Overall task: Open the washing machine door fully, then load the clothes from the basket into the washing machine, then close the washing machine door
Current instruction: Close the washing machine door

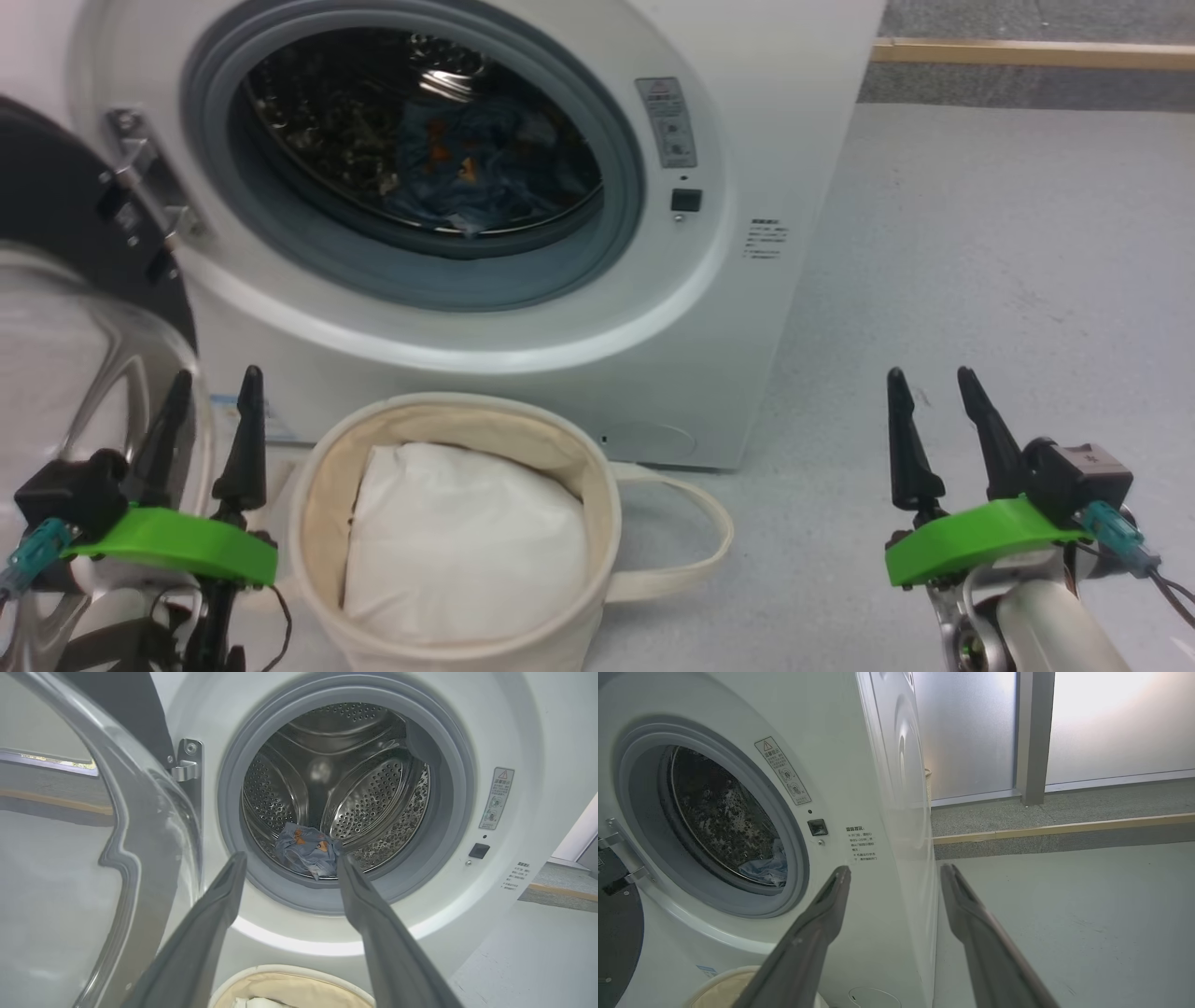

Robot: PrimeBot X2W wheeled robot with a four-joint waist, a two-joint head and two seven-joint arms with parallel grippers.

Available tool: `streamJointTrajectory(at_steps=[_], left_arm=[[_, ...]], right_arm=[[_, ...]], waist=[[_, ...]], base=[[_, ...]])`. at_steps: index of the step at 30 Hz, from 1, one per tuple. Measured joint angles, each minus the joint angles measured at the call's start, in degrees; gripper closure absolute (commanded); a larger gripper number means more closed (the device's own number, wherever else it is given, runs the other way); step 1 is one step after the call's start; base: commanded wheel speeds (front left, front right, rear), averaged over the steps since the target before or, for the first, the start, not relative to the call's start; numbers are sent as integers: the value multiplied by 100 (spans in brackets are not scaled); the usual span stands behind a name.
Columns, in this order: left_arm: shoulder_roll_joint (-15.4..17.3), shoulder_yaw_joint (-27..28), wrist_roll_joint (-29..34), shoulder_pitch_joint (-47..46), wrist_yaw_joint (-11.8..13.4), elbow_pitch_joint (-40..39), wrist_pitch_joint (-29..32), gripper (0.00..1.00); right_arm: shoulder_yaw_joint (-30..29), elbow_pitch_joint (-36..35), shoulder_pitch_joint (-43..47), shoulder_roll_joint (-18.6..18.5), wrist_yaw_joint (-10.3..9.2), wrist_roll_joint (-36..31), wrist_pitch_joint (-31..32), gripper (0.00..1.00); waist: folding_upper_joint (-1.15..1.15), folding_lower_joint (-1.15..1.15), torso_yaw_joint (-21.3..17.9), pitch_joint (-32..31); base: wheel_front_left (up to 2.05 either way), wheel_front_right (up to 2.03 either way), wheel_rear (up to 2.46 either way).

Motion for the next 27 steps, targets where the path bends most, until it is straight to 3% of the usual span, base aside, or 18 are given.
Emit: streamJointTrajectory(at_steps=[15,27], left_arm=[[1,-21,0,65,0,9,0,0],[-3,-44,0,127,0,2,0,0]], right_arm=[[78,46,-31,-2,0,44,0,0],[87,64,-30,-1,0,44,0,0]], waist=[[0,-1,56,-43],[0,1,62,-39]], base=[[-212,169,43],[-67,67,0]])
